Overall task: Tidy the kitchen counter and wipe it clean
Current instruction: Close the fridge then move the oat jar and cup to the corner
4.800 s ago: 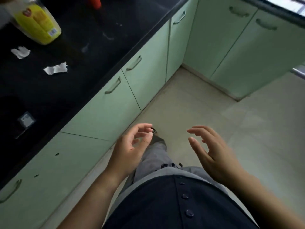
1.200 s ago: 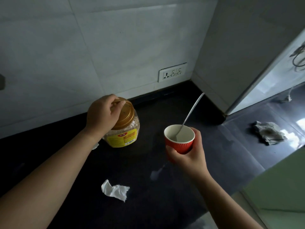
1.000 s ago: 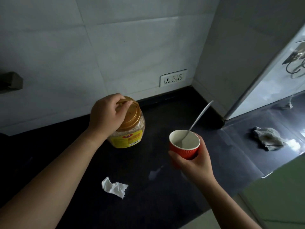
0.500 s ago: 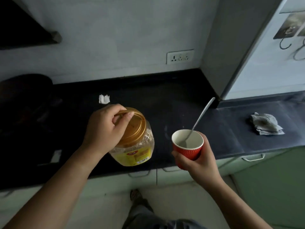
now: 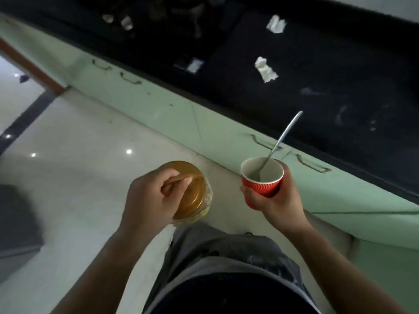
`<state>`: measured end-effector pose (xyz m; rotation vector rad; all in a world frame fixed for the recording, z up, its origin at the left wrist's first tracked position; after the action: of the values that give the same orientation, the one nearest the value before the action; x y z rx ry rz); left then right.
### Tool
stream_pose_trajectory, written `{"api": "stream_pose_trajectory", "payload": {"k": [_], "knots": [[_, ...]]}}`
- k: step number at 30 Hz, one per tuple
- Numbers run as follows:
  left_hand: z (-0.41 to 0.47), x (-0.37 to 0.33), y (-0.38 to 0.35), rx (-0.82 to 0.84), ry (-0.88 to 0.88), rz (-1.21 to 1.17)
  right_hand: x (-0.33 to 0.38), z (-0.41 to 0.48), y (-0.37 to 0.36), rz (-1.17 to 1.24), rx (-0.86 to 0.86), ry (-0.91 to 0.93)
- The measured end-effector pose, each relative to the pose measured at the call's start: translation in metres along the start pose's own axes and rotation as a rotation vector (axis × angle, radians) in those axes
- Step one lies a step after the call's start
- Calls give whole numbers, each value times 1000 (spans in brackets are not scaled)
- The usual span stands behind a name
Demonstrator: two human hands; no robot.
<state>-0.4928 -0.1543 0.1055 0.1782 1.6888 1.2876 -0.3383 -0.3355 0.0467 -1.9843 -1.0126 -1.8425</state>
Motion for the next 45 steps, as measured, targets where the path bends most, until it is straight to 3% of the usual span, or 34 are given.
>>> {"api": "stream_pose_trajectory", "payload": {"k": [5, 13, 26, 35, 45], "knots": [[-26, 89, 42, -69, 271, 16, 17, 15, -96, -140, 175, -19], [-53, 232, 133, -162, 547, -106, 96, 60, -302, -153, 355, 166], [0, 395, 262, -323, 598, -58, 167, 133, -499, -76, 570, 332], [144, 486, 314, -288, 612, -116, 228, 280, -630, -42, 605, 381], [303, 561, 401, -406, 620, -74, 307, 415, -736, -39, 625, 404]]}}
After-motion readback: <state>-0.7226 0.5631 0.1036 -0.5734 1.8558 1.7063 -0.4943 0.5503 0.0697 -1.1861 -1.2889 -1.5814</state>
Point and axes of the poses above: each hand's wrist, its own z-axis towards the middle knuckle, its own y-axis out of the back of the hand, x = y × z, the point moved 3 cm from there along z, towards the middle knuckle, and after that the axes turned 5 degrees about y, right-handed, at the moved point
